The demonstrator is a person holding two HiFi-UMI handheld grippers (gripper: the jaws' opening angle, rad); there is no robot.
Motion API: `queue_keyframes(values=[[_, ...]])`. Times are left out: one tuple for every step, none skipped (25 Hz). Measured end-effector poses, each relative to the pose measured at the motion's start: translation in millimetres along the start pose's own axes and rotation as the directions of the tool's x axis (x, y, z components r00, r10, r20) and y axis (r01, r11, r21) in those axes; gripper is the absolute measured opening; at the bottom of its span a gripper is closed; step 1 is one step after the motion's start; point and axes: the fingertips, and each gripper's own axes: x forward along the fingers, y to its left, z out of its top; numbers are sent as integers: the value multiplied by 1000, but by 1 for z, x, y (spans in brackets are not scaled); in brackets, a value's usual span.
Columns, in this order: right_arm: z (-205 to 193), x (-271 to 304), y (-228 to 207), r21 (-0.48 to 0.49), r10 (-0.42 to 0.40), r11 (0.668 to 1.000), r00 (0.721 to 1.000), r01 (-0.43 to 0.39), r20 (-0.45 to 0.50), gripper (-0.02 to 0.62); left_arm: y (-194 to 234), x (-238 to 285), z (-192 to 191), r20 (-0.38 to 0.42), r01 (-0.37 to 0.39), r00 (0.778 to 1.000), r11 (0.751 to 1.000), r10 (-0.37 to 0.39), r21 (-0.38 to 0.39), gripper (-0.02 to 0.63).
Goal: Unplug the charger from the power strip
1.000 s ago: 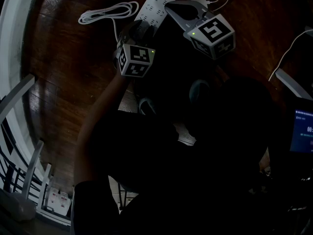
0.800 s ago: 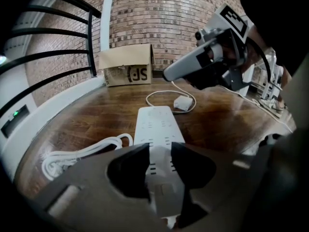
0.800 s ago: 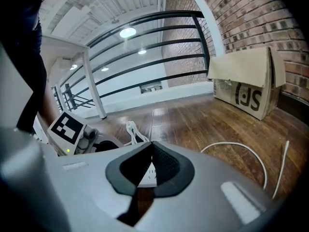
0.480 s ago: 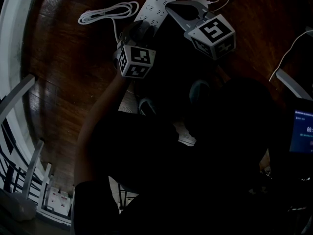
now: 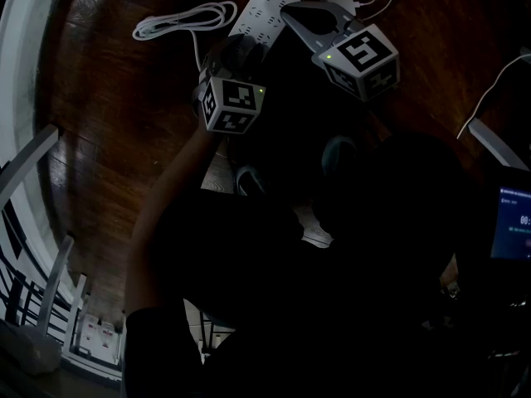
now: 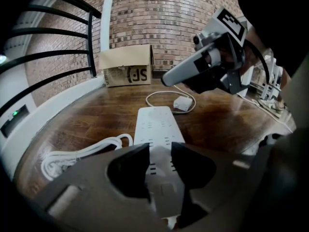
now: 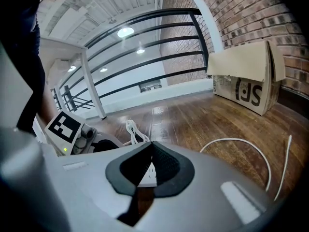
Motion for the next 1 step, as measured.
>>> queue_keyframes(values=[[-1,0,-1,0,-2,1000,1000,2,-3,11,0,0,0,2,0,1000,1000,0,1,147]])
